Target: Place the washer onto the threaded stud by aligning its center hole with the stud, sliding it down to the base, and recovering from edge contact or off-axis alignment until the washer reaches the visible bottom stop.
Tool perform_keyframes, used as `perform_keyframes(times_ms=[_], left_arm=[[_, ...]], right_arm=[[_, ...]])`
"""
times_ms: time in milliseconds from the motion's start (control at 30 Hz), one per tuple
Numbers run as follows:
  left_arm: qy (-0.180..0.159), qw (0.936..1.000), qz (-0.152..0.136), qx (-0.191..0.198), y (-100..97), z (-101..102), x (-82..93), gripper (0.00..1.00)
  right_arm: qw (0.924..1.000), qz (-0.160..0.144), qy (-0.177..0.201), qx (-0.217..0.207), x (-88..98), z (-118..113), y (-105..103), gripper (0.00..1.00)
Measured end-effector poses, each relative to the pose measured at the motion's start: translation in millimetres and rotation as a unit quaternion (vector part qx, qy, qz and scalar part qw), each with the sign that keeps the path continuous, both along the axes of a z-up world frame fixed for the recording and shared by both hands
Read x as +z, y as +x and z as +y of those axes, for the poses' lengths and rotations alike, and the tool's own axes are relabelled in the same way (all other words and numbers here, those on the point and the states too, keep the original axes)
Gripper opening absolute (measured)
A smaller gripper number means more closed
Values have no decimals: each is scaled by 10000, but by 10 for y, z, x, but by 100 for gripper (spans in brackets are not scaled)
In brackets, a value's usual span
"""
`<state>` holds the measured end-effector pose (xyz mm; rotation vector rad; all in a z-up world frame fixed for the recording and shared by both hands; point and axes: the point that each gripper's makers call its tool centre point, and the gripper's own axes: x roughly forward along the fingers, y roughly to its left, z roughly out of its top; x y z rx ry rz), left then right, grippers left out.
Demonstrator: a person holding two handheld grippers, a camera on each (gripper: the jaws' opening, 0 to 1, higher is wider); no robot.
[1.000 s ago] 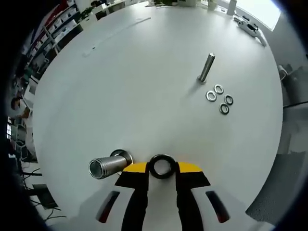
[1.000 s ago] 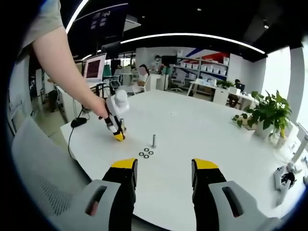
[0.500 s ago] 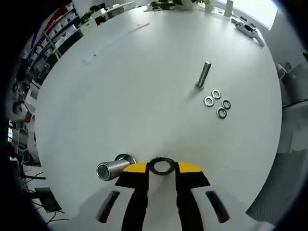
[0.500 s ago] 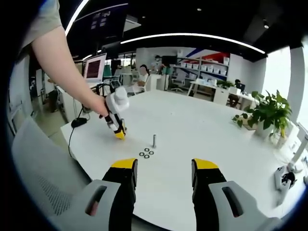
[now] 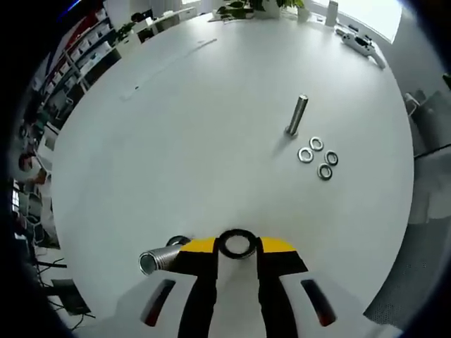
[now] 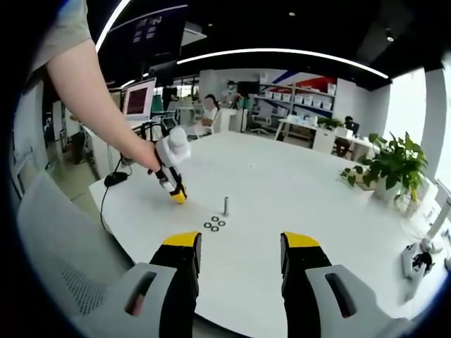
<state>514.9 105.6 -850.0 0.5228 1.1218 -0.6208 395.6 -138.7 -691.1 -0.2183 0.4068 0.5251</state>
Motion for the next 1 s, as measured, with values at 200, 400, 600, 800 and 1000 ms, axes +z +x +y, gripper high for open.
perform_keyframes(times_ms=[200, 400, 600, 800, 1000], left_arm=[[30, 9996, 253, -150, -85, -92, -109, 0], [19, 9995, 177, -252, -79, -68, -60, 0], [32, 9997, 159, -197, -91, 14, -40, 0], [14, 9998, 158, -104, -130, 156, -22, 0], [12, 9998, 169, 42, -180, 292, 37, 0]], right_arm=[[10000, 0, -4, -4, -1, -2, 1, 47], [10000, -5, 3, -10, 4, -4, 6, 47], [10000, 10, 0, -7, -2, -5, 5, 47], [10000, 12, 12, 11, 2, 3, 2, 47], [10000, 11, 20, 20, 0, 6, 2, 47]])
